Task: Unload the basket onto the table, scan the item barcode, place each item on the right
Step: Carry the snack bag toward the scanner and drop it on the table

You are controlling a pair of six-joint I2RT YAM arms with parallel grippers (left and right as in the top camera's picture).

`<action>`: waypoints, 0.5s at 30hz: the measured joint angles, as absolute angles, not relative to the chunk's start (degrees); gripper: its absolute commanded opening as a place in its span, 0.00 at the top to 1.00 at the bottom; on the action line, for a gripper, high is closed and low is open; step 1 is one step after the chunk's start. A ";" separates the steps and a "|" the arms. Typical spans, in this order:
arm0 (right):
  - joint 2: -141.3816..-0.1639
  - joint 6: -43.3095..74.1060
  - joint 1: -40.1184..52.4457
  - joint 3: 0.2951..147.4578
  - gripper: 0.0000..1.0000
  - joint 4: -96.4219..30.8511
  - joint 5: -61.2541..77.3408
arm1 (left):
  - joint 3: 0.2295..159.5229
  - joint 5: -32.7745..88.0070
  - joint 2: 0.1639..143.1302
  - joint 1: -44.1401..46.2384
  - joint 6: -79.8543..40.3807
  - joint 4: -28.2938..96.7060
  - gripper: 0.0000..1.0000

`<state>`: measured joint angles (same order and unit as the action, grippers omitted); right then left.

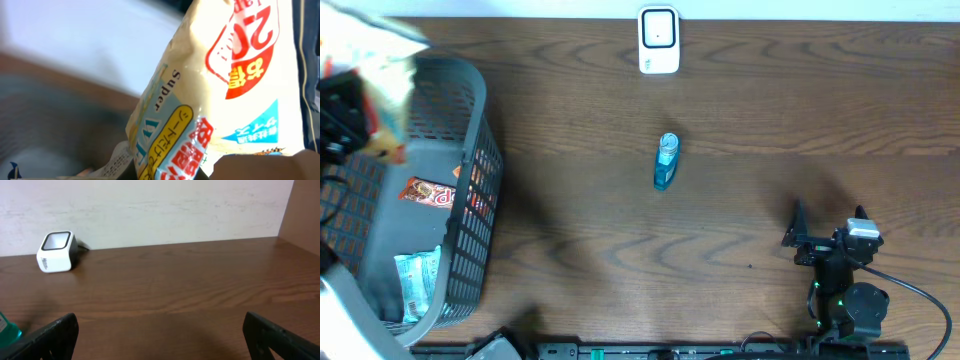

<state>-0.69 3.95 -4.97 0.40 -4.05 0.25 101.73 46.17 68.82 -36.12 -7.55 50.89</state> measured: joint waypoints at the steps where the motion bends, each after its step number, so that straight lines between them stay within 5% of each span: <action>1: -0.69 3.95 -4.97 0.40 0.01 -4.05 0.25 | 101.75 48.45 67.40 -34.06 -7.68 49.84 0.92; 9: -0.69 3.95 -4.97 0.40 0.01 -4.05 0.25 | 102.00 56.73 62.39 -10.31 -6.68 48.80 0.93; 15: -0.69 3.95 -4.97 0.40 0.01 -4.08 0.25 | 101.95 43.77 66.32 6.52 -9.30 50.72 0.93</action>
<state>-0.69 3.95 -4.97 0.40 -4.08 0.25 101.95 43.77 66.32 6.52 -9.30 50.72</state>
